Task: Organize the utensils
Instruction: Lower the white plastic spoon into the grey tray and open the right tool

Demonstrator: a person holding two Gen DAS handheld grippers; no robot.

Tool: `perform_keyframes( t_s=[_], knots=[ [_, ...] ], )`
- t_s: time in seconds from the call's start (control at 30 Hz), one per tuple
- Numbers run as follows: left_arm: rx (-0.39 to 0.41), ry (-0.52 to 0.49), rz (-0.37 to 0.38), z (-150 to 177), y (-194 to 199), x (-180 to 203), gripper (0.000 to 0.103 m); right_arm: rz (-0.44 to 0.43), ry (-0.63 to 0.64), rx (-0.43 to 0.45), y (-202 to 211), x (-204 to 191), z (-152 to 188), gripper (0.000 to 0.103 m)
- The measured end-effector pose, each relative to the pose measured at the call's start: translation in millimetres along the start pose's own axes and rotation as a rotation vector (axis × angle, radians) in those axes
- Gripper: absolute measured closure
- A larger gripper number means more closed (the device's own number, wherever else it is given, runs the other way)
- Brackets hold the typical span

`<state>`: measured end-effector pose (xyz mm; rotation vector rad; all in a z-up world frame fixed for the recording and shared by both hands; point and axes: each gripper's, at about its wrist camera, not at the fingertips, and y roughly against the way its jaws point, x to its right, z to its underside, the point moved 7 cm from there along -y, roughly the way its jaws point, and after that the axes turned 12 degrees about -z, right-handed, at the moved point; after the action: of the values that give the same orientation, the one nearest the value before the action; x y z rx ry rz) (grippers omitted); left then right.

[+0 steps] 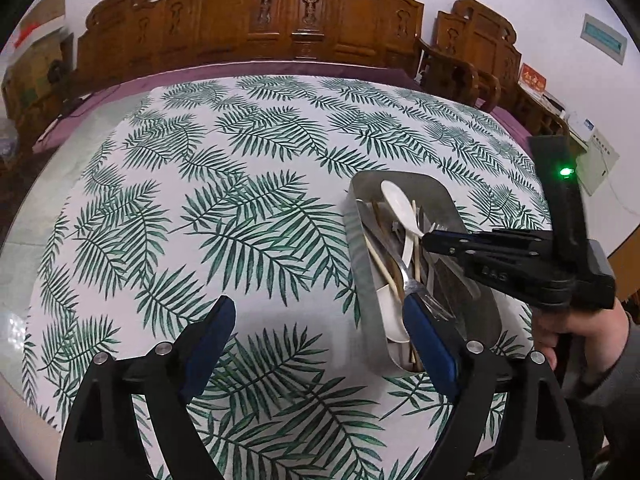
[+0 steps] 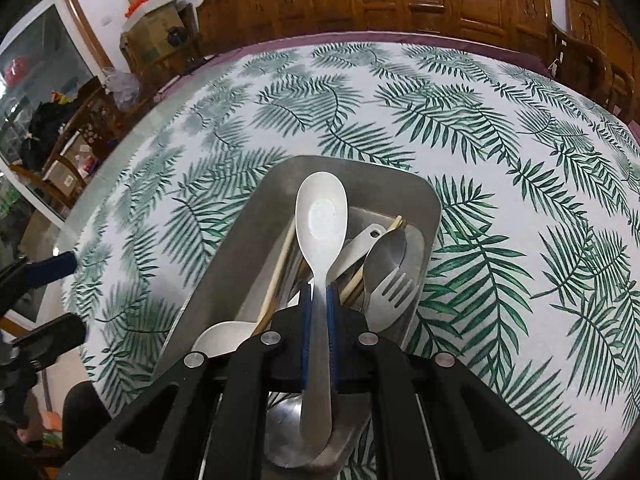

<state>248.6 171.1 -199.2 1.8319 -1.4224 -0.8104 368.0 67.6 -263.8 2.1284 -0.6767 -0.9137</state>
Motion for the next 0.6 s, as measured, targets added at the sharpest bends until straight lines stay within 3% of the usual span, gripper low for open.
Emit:
perform_keyframes(
  t_s=[0.33,0.6],
  knots=[
    [-0.003,0.005,-0.006,2.8,-0.2,-2.7,0.021,0.006,-0.013,-0.003,-8.2,5.2,-2.7,0.093],
    [0.007,0.005,-0.007,1.9,6.0,0.1,0.021,-0.026,0.015,0.034,9.8,-6.3,-2.7,0.093]
  ],
)
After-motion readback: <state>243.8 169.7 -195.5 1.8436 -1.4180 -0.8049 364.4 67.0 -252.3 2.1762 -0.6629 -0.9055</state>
